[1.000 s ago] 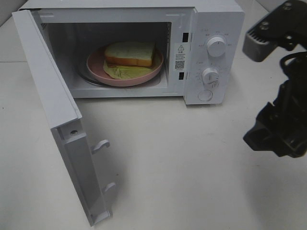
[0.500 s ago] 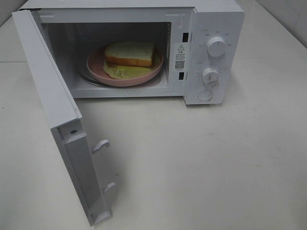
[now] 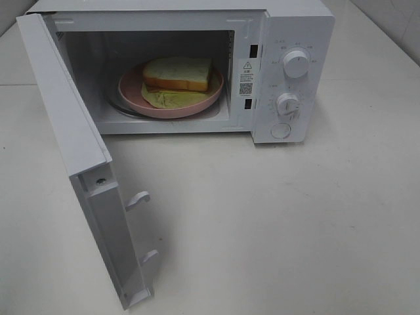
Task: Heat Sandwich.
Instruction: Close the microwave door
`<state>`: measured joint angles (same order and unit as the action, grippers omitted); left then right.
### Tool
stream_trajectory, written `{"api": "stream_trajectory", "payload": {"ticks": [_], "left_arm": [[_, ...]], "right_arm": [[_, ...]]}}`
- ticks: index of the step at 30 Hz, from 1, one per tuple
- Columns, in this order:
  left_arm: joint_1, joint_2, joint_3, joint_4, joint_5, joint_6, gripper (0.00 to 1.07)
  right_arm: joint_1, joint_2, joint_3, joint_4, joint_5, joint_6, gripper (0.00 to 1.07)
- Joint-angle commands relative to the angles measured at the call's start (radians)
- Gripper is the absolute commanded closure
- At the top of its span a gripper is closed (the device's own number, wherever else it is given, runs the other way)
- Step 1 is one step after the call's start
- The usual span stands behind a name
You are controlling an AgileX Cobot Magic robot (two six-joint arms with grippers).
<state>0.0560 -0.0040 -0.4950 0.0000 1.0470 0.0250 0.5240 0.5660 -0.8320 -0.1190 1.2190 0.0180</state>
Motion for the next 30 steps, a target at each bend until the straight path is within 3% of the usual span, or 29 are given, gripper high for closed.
{"api": "stream_trajectory", "payload": {"ticks": [1, 14, 23, 30], "left_arm": [[0.002, -0.029, 0.002, -0.007, -0.011, 0.000, 0.09], [0.002, -0.029, 0.002, -0.007, -0.011, 0.000, 0.09], [0.002, -0.029, 0.002, -0.007, -0.011, 0.000, 0.09], [0.002, -0.029, 0.002, -0.007, -0.011, 0.000, 0.09]], "right_arm": [[-0.106, -0.058, 0.023, 0.000, 0.033, 0.011, 0.31], [-0.370, -0.275, 0.271, 0.035, -0.107, 0.038, 0.32], [-0.451, -0.377, 0.325, 0.054, -0.192, 0.021, 0.32], [-0.451, -0.491, 0.325, 0.054, -0.192, 0.019, 0.32]]}}
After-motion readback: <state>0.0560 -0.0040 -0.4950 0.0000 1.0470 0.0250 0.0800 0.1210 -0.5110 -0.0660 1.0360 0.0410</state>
